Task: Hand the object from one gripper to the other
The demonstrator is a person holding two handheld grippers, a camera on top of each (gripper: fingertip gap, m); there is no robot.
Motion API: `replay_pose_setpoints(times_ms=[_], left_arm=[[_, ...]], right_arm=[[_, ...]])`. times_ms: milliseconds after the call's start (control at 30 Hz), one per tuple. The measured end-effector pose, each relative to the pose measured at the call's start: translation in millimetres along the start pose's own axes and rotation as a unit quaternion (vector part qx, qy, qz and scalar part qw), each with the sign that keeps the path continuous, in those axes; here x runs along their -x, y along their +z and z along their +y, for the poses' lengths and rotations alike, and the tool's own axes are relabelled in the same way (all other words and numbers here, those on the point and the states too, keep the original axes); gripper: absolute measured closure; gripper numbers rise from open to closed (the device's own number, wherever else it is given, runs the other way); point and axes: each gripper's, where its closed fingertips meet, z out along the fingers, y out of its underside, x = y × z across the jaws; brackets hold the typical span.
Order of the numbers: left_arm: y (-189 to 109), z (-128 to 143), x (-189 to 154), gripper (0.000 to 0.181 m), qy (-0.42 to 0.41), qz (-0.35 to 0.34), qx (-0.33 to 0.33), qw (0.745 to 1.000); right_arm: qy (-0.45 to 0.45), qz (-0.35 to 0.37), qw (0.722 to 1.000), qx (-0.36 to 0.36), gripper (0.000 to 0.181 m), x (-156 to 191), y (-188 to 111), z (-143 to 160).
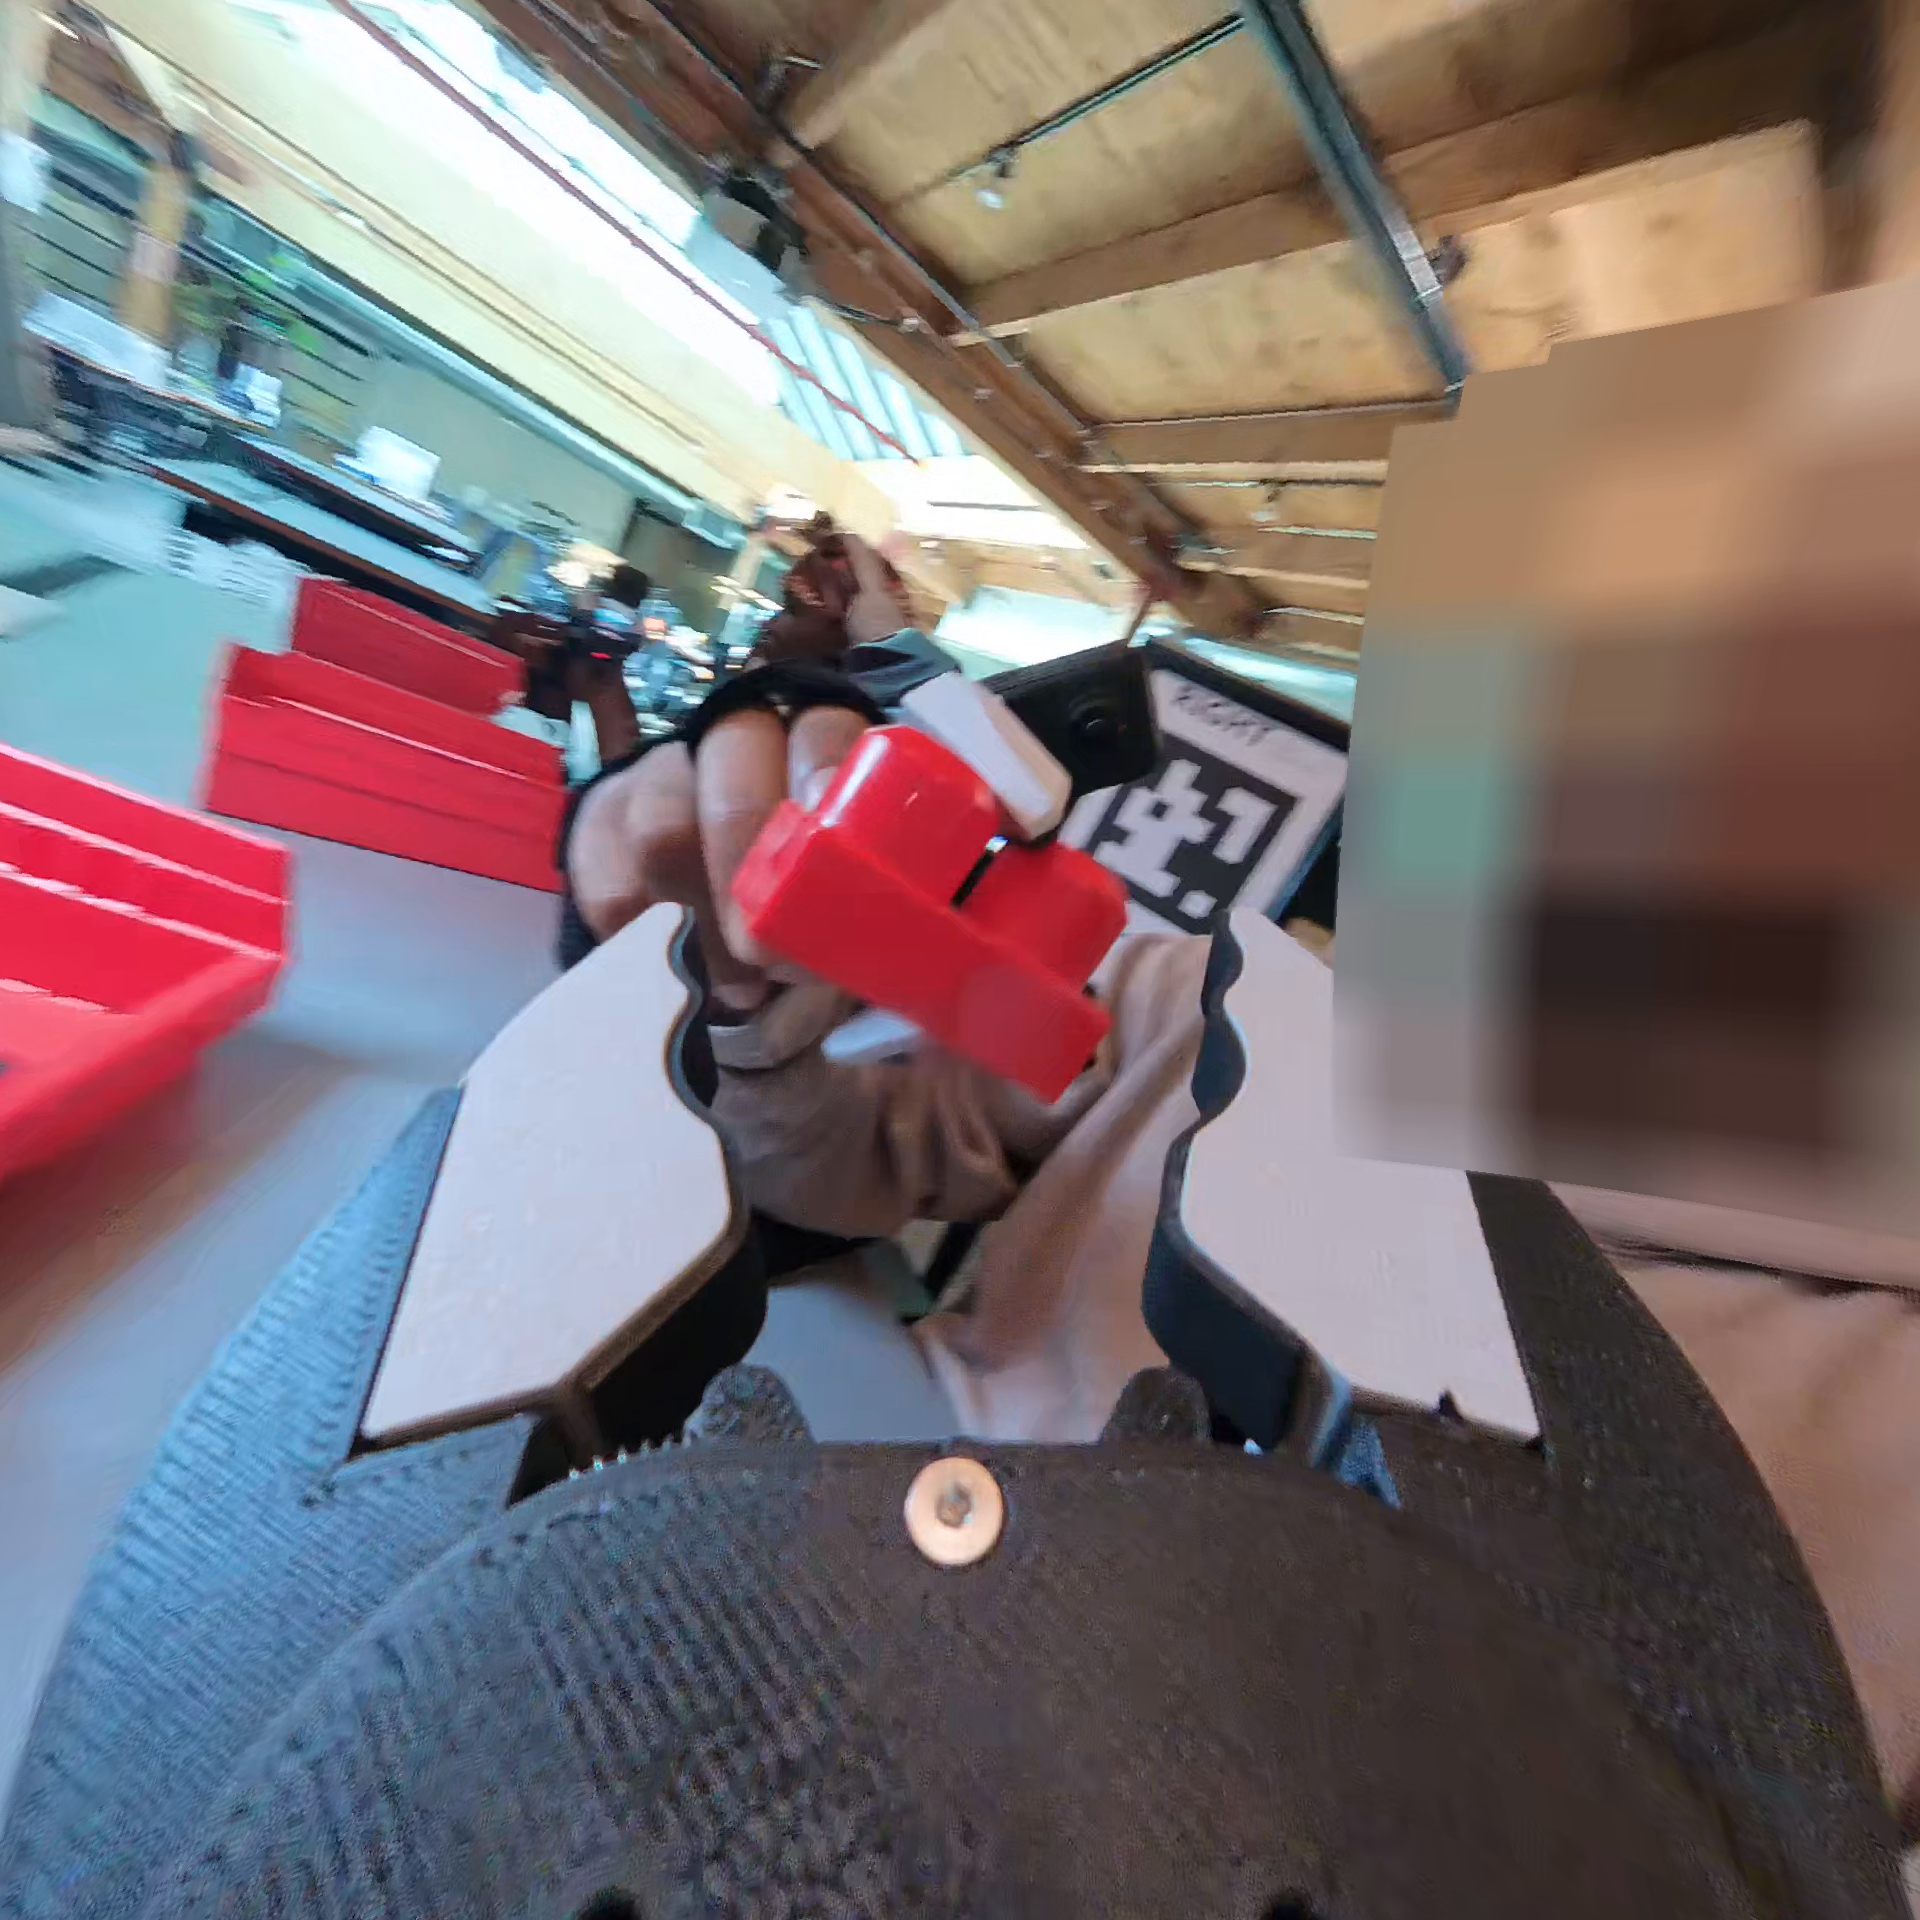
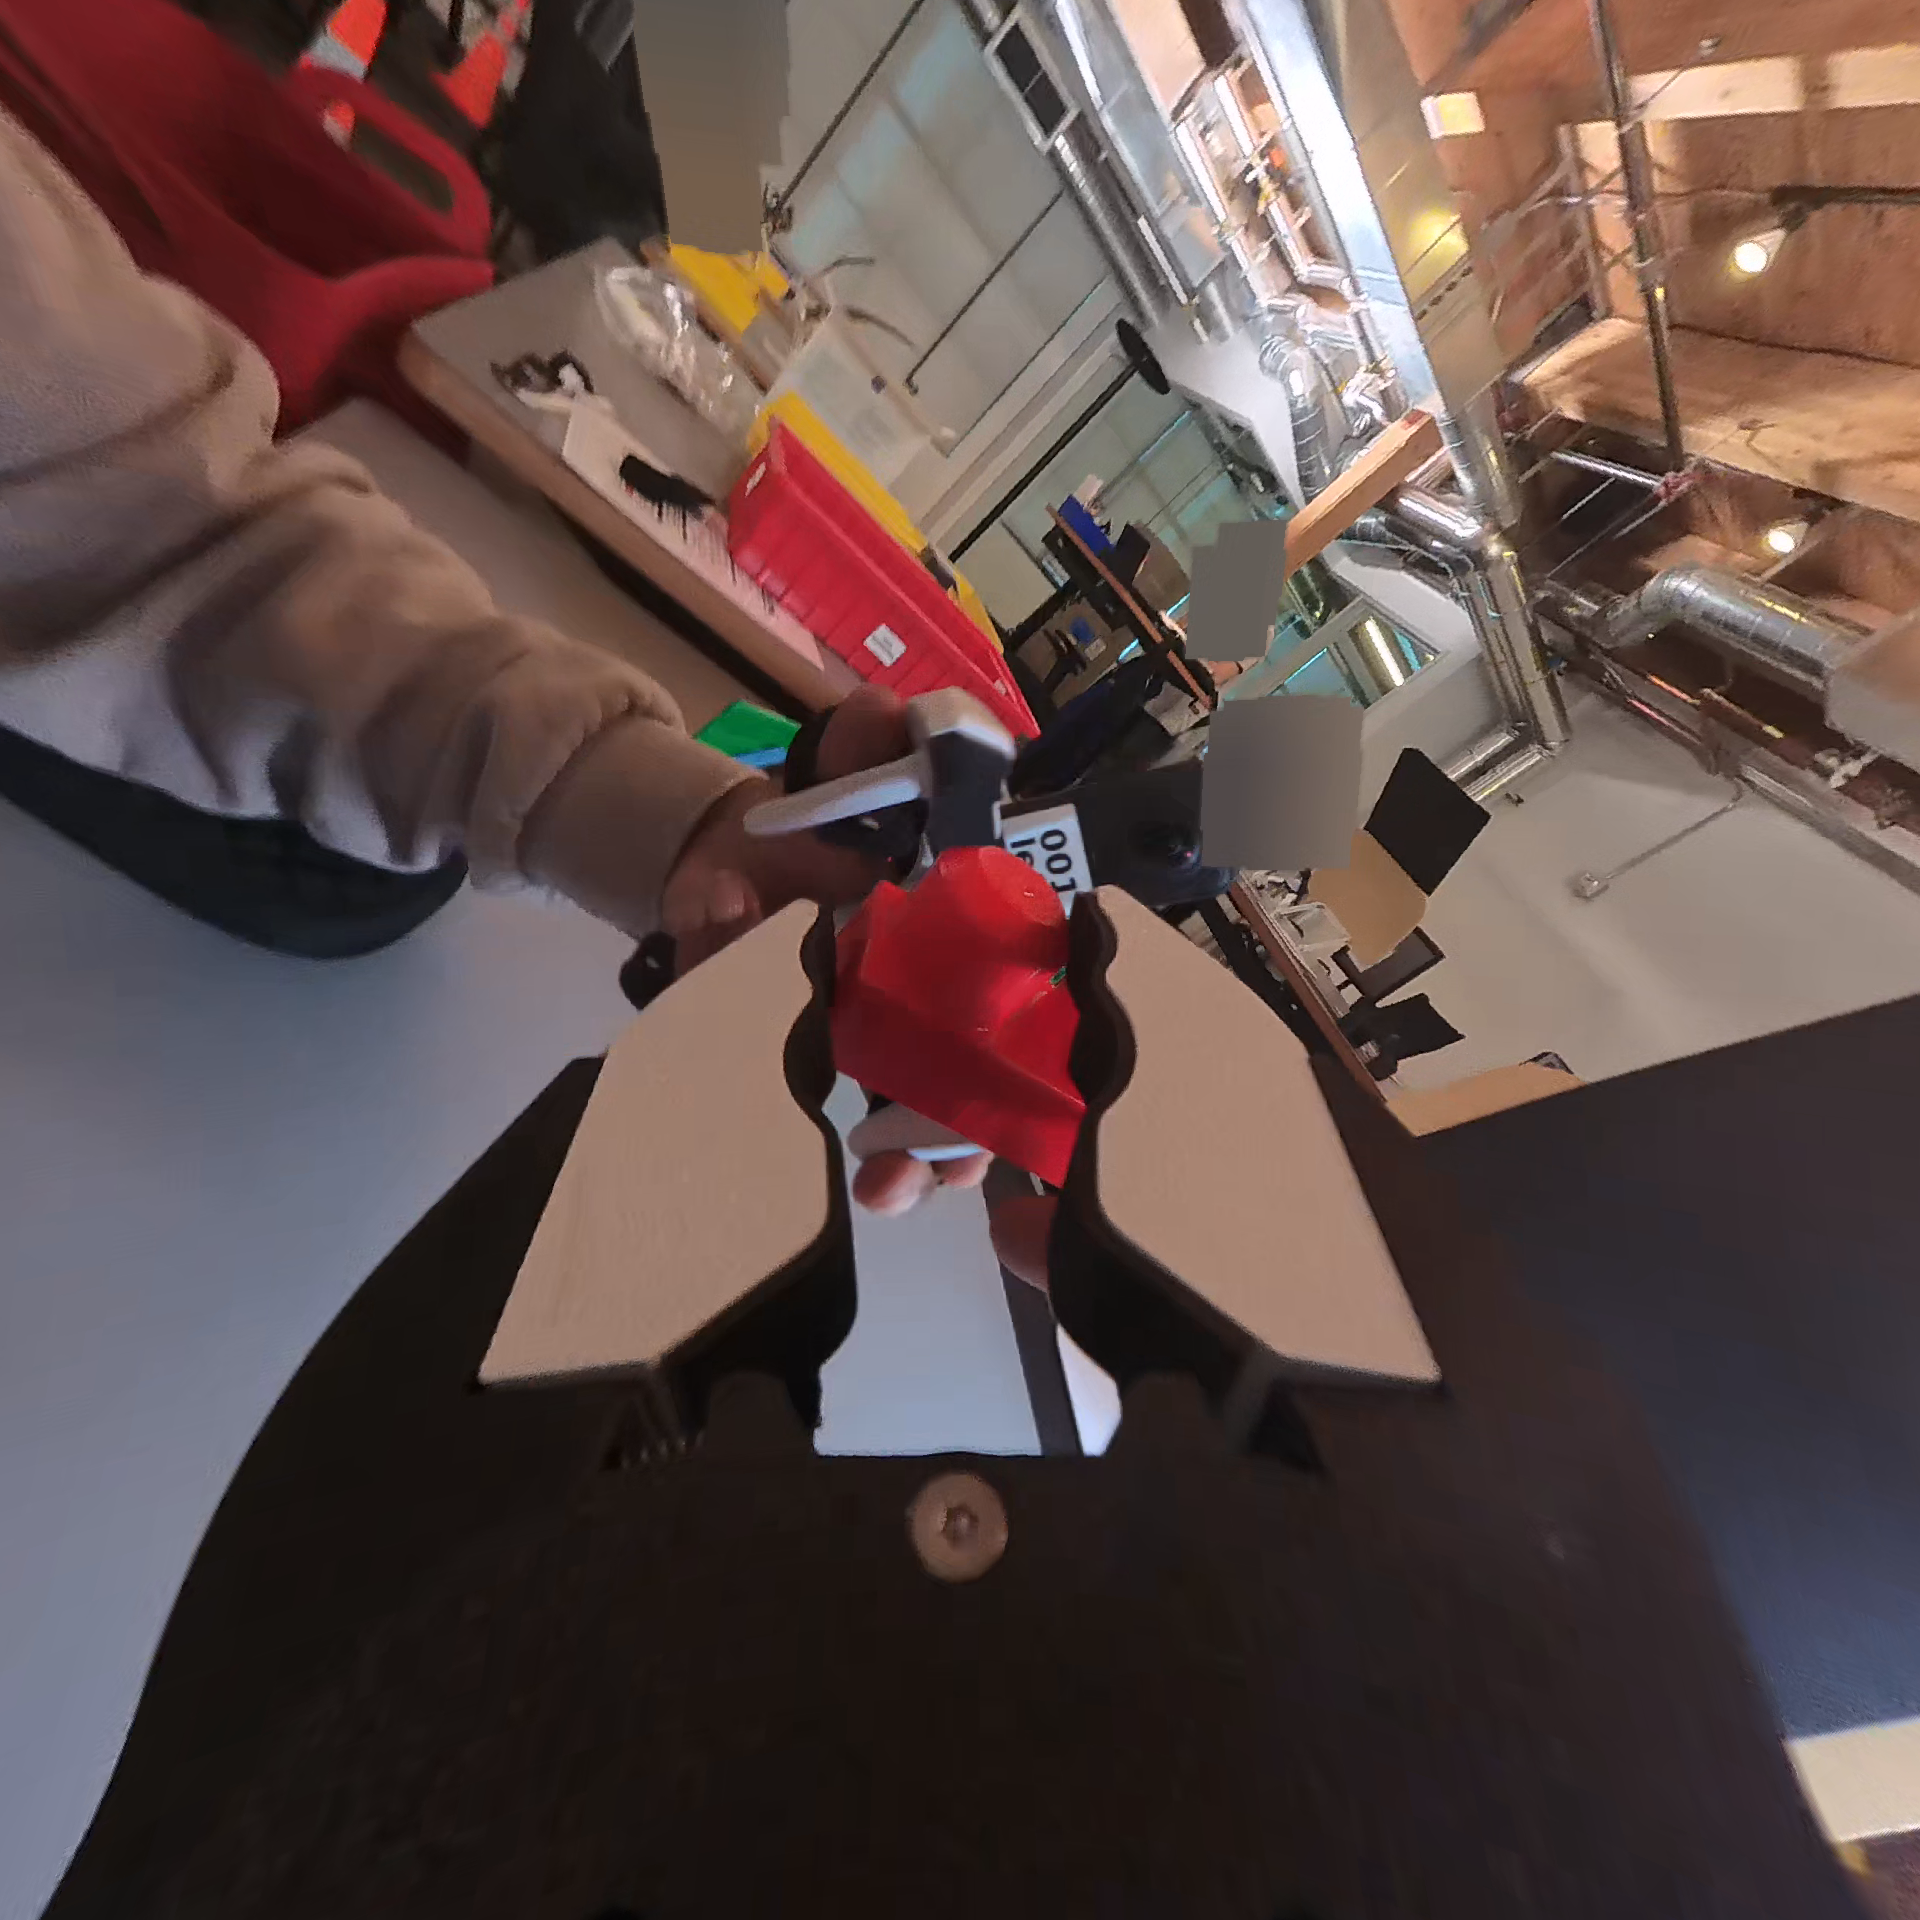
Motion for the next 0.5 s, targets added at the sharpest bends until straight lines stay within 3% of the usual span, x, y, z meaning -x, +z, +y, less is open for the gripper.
replay_pose_setpoints(times_ms=[100,333,400,500], left_arm=[[4.0,0.0,4.8,0.113,-0.020,-0.013,-0.001,1.000],[-8.3,-9.1,21.0,0.121,0.034,-0.085,-0.008,0.996],[-13.5,-14.2,24.9,0.122,0.076,-0.122,-0.007,0.990],[-23.7,-23.9,28.0,0.124,0.158,-0.187,0.000,0.970]], right_arm=[[-0.050,-0.008,0.999,0.013,0.139,8.8,2.4,1.4],[-0.117,0.032,0.989,0.079,0.140,0.0,4.0,17.6],[-0.055,0.017,0.996,0.073,0.139,-0.9,3.8,17.8],[0.120,-0.053,0.991,0.020,0.126,3.5,1.8,11.6]])
